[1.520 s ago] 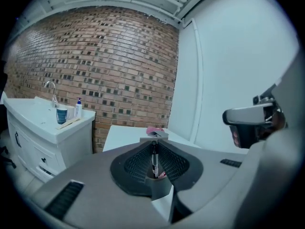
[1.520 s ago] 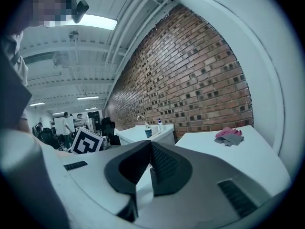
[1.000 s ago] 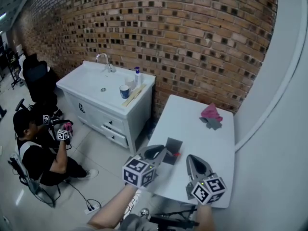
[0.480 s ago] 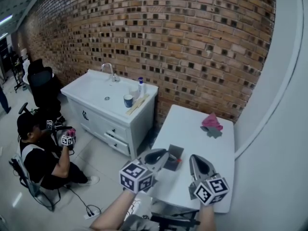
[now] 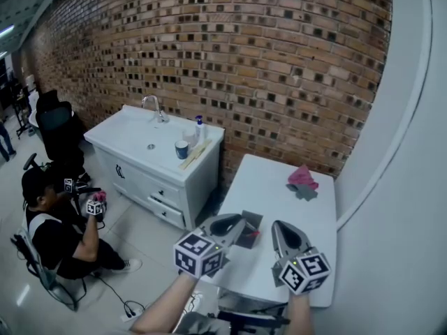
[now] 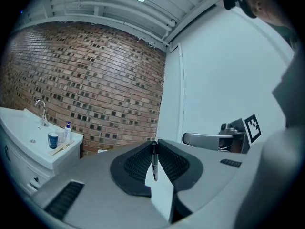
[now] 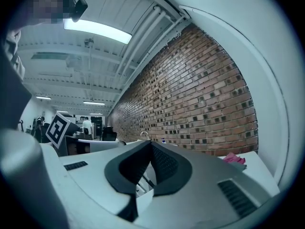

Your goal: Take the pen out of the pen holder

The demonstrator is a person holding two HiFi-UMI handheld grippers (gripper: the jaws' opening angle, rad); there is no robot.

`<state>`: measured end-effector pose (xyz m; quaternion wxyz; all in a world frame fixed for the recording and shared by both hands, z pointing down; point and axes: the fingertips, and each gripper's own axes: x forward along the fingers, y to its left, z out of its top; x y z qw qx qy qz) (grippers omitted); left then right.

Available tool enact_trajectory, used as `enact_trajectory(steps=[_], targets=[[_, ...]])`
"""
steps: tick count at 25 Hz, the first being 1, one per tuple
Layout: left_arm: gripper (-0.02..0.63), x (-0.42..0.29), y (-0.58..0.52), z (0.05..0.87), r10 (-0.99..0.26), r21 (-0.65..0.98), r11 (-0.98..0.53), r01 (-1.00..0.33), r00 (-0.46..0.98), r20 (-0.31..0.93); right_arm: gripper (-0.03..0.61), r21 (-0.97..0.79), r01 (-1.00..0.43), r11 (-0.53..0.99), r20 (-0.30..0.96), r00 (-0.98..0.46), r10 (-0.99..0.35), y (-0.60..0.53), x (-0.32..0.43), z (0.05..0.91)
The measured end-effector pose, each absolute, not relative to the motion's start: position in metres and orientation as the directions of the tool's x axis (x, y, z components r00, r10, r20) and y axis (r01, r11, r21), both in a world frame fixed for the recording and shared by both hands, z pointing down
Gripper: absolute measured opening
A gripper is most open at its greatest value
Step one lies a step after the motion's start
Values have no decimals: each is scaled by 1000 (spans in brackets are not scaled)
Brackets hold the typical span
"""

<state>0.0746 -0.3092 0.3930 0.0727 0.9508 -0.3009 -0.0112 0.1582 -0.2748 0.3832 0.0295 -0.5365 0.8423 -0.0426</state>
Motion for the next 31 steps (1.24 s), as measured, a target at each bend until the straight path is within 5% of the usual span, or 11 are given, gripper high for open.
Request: enact_trajectory(steps=[31], targets=[[51, 83, -300, 394, -560, 151, -816, -558, 828, 28, 0, -103, -898, 427, -20, -427, -904, -268, 159, 380]])
